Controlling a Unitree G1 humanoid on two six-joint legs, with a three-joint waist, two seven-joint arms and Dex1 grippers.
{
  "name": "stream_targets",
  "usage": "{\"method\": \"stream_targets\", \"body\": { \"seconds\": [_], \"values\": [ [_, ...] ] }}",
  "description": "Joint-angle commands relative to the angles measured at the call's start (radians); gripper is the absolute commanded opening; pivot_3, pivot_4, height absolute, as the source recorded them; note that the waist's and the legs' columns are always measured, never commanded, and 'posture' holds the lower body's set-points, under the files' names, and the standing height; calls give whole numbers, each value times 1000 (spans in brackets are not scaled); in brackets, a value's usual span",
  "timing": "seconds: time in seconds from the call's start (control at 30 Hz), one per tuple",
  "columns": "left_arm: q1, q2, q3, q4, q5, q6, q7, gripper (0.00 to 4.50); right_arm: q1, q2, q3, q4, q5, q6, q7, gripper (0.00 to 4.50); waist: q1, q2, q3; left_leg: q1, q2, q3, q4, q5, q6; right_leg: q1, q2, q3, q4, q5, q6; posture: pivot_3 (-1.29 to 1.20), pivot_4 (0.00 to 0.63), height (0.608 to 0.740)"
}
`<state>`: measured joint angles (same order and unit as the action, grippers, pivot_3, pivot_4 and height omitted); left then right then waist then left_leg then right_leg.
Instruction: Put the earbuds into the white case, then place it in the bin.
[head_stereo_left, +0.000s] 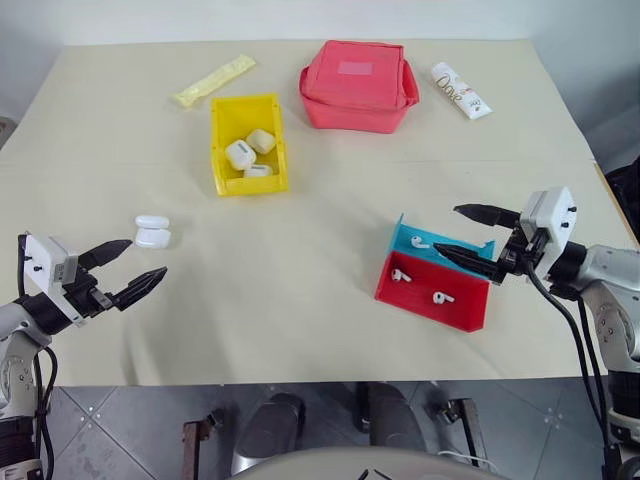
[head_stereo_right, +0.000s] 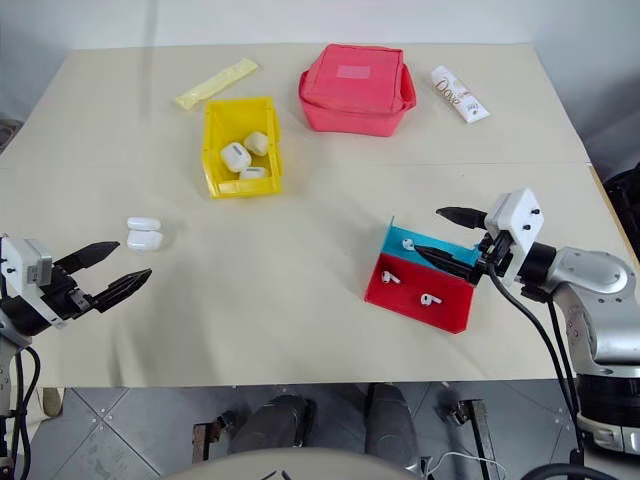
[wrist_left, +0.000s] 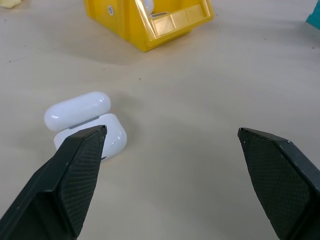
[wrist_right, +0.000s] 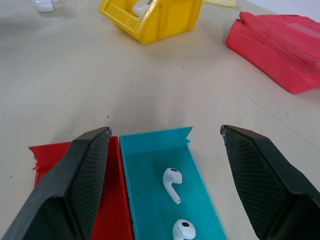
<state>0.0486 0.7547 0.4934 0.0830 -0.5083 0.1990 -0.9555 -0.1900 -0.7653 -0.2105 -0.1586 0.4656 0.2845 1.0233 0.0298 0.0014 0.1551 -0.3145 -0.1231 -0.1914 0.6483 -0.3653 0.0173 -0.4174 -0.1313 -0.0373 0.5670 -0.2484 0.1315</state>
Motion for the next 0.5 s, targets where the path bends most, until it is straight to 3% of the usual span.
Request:
{"method": "stream_targets", "body": {
  "seconds": [0.03, 0.23, 0.5],
  "values": [
    [-16, -2, 36, -29, -13, -38, 14, 4472, -23, -11, -25, -24, 15, -20, 2, 3680, 0, 0, 0, 0, 0, 1, 0, 0, 0, -1, 0, 1, 0, 0, 0, 0, 150, 740],
    [-21, 14, 42, -50, -10, 31, 83, 4472, -59, -8, -2, -7, 10, -22, 18, 3680, 0, 0, 0, 0, 1, 7, 0, -1, 1, -2, 1, 4, 0, 2, -1, 0, 150, 740],
    [219, 33, 187, -188, -24, 167, 101, 4472, -144, -11, 53, 71, -10, -55, 90, 3680, -6, -3, -1, 0, 7, 20, -1, -4, 2, -8, 6, 16, 1, 3, -2, 0, 150, 740]
  ]
}}
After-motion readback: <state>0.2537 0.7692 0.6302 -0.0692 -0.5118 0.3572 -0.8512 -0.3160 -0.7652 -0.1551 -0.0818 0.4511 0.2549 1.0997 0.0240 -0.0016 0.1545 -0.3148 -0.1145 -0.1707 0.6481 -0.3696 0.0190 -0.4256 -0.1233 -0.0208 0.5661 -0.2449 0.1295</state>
